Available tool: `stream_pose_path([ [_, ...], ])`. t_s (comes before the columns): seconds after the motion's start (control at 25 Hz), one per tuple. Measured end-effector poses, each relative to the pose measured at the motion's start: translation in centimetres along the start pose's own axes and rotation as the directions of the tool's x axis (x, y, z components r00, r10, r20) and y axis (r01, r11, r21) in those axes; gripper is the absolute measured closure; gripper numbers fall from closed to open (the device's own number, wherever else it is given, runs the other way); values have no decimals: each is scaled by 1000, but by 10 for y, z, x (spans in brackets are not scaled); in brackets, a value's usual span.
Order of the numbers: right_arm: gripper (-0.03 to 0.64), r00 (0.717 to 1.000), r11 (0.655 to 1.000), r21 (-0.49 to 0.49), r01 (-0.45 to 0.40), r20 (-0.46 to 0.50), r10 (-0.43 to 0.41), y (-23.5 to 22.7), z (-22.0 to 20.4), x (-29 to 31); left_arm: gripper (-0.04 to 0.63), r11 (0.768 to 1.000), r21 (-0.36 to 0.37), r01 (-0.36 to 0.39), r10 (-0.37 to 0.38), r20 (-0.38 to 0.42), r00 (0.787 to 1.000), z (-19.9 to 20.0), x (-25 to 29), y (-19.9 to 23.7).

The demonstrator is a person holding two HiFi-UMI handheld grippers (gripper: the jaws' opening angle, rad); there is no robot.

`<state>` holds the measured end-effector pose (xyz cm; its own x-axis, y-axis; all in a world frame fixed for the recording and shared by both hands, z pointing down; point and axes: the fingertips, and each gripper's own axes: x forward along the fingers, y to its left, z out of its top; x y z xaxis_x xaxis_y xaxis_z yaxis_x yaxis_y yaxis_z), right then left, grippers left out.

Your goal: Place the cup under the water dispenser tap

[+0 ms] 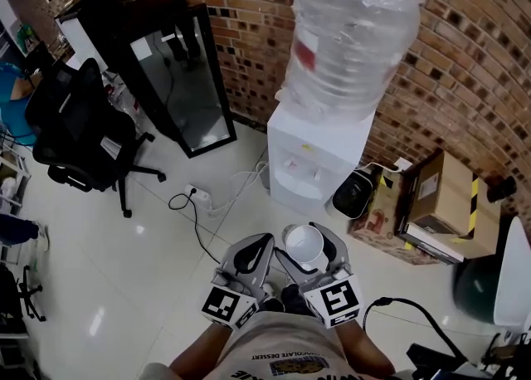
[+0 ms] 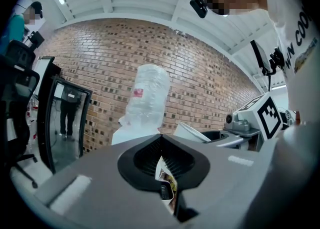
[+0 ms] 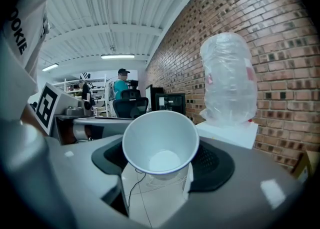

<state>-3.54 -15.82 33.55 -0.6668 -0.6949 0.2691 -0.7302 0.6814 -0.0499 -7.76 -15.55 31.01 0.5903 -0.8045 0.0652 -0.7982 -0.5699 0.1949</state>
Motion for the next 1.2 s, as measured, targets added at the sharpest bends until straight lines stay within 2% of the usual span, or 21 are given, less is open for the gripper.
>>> stream_pose_path([
  [0.28, 261, 1000, 1000, 22, -4, -14, 5, -14, -10, 22, 614, 999, -2, -33, 33, 5, 999, -10, 11, 16],
  [0.44, 260, 999, 999, 33, 19, -34, -18, -30, -26, 44, 614, 999, -26, -32, 32, -14, 999, -31, 24, 30],
  [0.6, 261, 997, 998, 41, 42, -62, -39, -48, -48, 68, 614, 998, -45, -51, 49, -44, 998, -60, 36, 46],
  [0.92, 261, 995, 998, 42, 49, -90, -45, -84, -104, 119, 614, 996, -17, -89, 89, -5, 996, -99, 74, 79],
  [1.08, 261, 994, 997, 53, 49, -102, -43, -96, -132, 145, 613, 993, -21, -116, 115, -12, 993, -124, 84, 96],
  [1.2, 261, 992, 997, 59, 44, -117, -37, -106, -157, 160, 614, 993, -36, -109, 108, -32, 994, -148, 94, 102],
])
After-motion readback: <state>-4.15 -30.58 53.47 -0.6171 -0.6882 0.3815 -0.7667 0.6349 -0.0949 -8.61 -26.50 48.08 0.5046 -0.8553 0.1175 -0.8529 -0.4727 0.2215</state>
